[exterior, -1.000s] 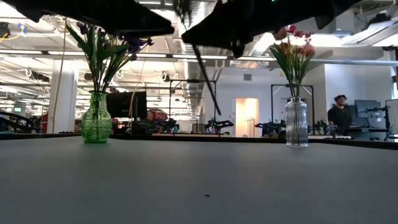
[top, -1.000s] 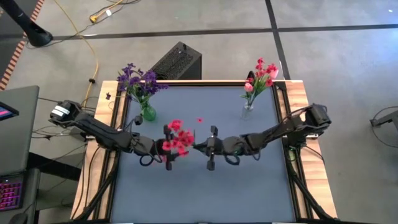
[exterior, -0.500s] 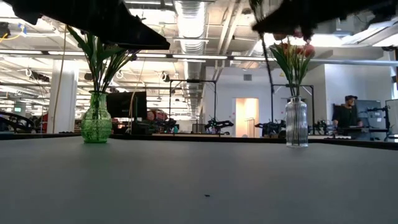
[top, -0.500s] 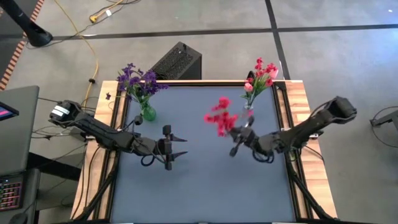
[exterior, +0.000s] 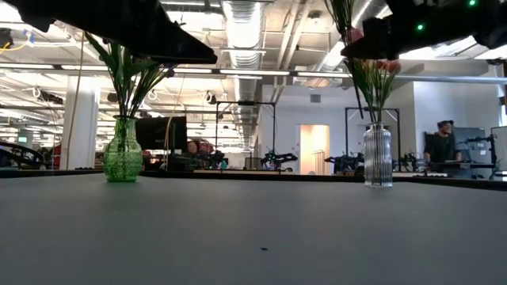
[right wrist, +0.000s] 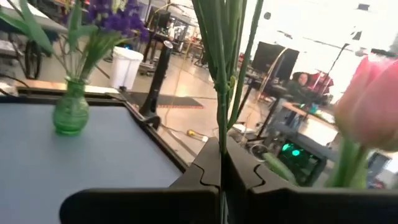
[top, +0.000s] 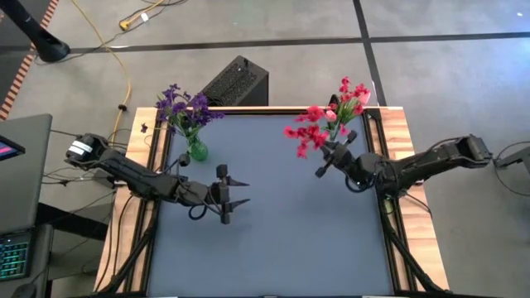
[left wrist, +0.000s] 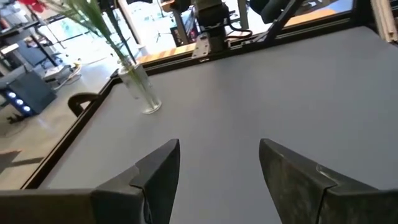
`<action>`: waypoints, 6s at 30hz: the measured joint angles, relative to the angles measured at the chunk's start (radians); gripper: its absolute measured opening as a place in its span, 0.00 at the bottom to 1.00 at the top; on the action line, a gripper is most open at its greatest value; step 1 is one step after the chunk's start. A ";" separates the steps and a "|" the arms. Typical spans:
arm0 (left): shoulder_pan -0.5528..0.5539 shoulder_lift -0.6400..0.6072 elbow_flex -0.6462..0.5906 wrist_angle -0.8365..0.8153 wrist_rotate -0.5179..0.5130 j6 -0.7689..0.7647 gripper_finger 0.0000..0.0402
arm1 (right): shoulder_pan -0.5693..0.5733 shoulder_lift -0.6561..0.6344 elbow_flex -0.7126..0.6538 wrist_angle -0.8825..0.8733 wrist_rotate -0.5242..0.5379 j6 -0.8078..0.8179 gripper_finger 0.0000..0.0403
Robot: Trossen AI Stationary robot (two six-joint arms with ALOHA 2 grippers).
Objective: Sort flowers into vase by color
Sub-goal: Put the red flowers into the transparent vase, then return to Home Position
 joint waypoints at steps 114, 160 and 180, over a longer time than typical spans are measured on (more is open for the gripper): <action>0.009 0.001 0.000 -0.065 -0.002 -0.079 0.52 | -0.239 -0.112 -0.022 -0.530 0.097 0.344 0.57; 0.005 -0.123 -0.064 -0.012 0.152 -0.046 0.52 | 0.064 -0.032 0.239 -0.759 -0.664 0.526 0.57; 0.102 -0.583 -0.496 0.204 0.210 -0.120 0.43 | -0.106 -0.070 -0.135 -0.268 -0.921 0.560 0.57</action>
